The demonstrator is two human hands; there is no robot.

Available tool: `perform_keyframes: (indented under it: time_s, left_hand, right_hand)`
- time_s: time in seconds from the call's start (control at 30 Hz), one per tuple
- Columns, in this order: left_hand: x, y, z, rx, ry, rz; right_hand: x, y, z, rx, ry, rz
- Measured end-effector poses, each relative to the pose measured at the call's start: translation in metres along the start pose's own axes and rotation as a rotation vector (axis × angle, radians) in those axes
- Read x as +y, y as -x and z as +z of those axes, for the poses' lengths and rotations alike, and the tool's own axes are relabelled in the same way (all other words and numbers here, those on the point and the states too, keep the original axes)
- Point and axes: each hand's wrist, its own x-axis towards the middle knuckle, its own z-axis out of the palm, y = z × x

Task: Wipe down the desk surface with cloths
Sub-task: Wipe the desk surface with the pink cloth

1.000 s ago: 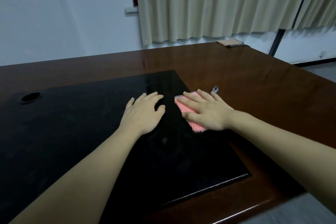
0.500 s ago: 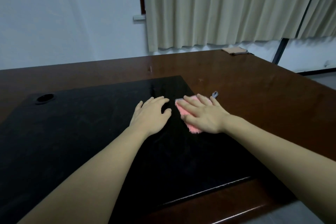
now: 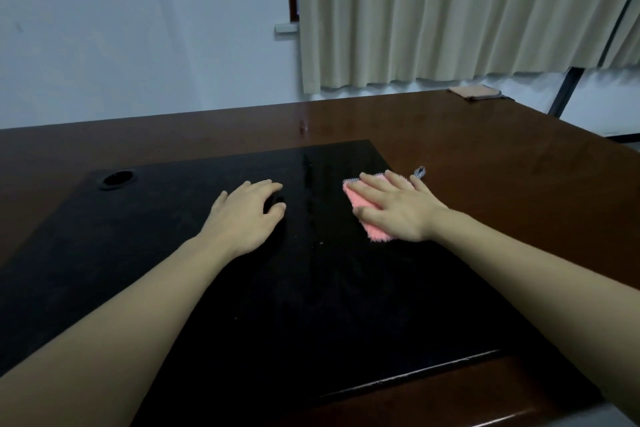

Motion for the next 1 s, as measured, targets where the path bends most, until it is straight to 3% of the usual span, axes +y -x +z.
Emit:
perform_keyframes:
  time_s: [0.27,0.57,0.7,0.8,1.0]
  left_hand:
    - [-0.006,0.002,0.010,0.016,-0.032,-0.027]
    - [-0.006,0.005,0.010,0.018,-0.031,-0.024]
    - [-0.006,0.006,0.010,0.021,-0.026,-0.018]
    - [-0.008,0.005,0.010,0.028,-0.012,-0.021]
    - [-0.010,0.002,0.011,0.046,-0.005,-0.016]
  right_hand:
    - [-0.014,-0.034,-0.006,-0.015,-0.004,0.047]
    - [-0.066,0.050,0.011,-0.051,0.068,-0.209]
    - [-0.065,0.050,0.009,-0.070,0.042,-0.225]
    - [-0.060,0.026,0.004,-0.061,0.035,-0.198]
    - [-0.053,-0.056,-0.006,0.011,-0.017,0.030]
